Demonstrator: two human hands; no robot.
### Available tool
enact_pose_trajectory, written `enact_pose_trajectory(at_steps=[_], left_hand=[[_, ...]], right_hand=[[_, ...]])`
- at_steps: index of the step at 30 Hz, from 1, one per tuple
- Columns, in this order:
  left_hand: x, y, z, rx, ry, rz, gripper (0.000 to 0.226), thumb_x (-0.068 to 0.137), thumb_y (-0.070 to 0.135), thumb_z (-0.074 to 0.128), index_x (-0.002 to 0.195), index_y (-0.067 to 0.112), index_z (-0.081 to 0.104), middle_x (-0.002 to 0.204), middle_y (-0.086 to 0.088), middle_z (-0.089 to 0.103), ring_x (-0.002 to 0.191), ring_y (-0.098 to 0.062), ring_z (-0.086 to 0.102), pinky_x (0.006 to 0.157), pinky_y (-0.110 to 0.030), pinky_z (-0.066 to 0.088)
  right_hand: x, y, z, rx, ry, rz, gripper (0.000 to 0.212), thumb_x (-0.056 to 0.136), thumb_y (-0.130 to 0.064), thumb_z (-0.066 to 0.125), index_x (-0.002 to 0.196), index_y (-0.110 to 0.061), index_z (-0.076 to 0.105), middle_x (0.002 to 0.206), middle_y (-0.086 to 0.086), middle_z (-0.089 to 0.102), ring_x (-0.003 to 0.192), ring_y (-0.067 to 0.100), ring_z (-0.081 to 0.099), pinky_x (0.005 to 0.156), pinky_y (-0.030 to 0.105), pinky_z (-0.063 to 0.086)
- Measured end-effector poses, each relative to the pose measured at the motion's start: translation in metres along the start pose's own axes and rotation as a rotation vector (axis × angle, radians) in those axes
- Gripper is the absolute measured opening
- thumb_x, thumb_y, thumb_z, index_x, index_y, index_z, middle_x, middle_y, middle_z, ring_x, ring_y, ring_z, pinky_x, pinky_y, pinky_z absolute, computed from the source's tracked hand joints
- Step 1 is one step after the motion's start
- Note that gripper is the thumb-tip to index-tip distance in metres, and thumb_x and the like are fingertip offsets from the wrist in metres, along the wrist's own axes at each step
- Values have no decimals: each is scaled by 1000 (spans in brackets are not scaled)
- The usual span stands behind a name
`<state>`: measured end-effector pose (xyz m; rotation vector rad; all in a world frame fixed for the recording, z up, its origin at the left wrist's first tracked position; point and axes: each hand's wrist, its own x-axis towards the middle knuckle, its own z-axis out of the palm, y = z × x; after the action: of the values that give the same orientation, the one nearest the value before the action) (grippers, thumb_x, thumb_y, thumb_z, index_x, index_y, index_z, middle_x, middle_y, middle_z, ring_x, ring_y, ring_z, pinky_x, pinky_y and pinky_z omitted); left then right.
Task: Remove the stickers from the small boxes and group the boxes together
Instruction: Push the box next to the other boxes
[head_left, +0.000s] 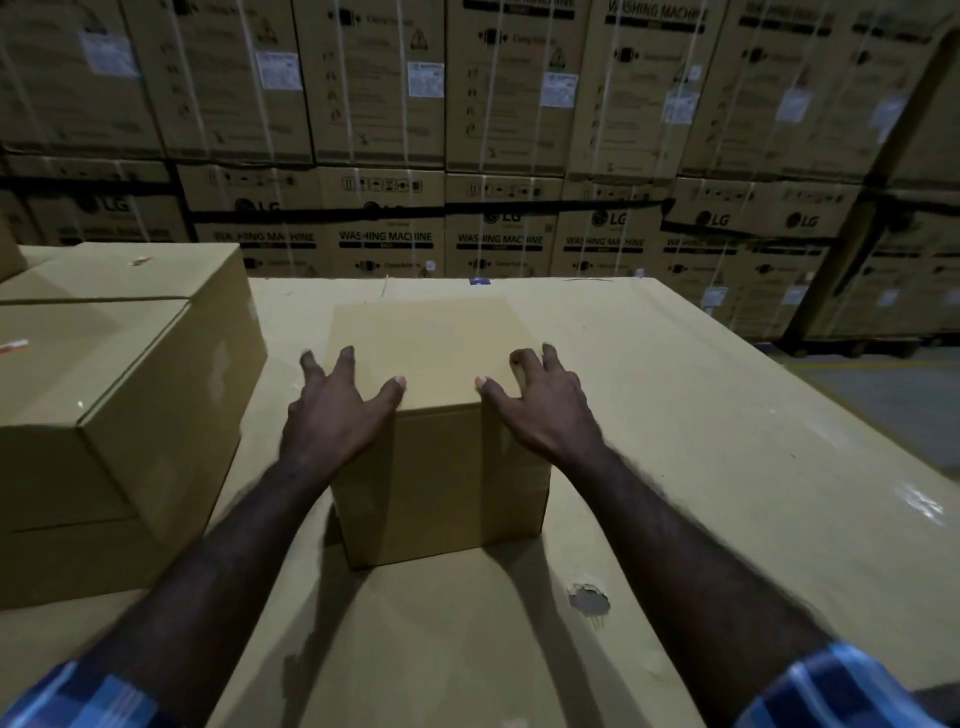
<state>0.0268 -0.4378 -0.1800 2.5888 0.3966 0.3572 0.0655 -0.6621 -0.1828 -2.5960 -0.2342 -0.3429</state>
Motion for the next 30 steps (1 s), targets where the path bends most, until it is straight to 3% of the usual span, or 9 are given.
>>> enact_pose_trajectory(at_steps=[3,5,11,17,23,30], left_hand=[[8,2,-2,-29,-18,-32,84,85,68,48,149,18,27,147,-18,38,128,-41,43,96,-49,42],[9,6,-2,-19,-23,-20,81,87,67,47,147,16,30,141,-16,47,124,-39,48,92,-46,44],[2,32,14,24,31,33,86,81,76,44,147,20,34,139,-14,51,122,-37,50,91,-44,45],[0,105,39,22,46,127,90,77,80,45,144,21,39,135,-14,54,119,-35,52,87,-41,44],[-5,214,88,-1,59,206,95,73,85,41,145,24,35,137,-17,50,122,-38,49,87,-42,44],[-18,362,162,-93,43,243,94,74,83,44,147,25,33,137,-18,49,123,-38,48,90,-42,44]], right_hand=[[1,2,1,15,15,44,78,84,-74,43,143,-25,34,152,11,32,130,34,42,97,47,45],[1,2,0,34,15,63,78,83,-74,44,143,-25,33,144,12,39,126,33,45,94,45,46],[4,23,-17,41,29,75,75,81,-74,48,138,-26,38,135,15,44,122,33,45,92,44,46],[13,87,-61,71,85,110,78,77,-78,50,137,-29,42,134,14,46,122,32,47,94,45,48],[25,188,-126,80,184,132,77,76,-79,50,136,-31,45,134,13,47,122,32,47,96,44,46],[49,324,-218,52,256,144,70,78,-73,55,133,-32,49,130,13,51,120,31,47,87,37,41]])
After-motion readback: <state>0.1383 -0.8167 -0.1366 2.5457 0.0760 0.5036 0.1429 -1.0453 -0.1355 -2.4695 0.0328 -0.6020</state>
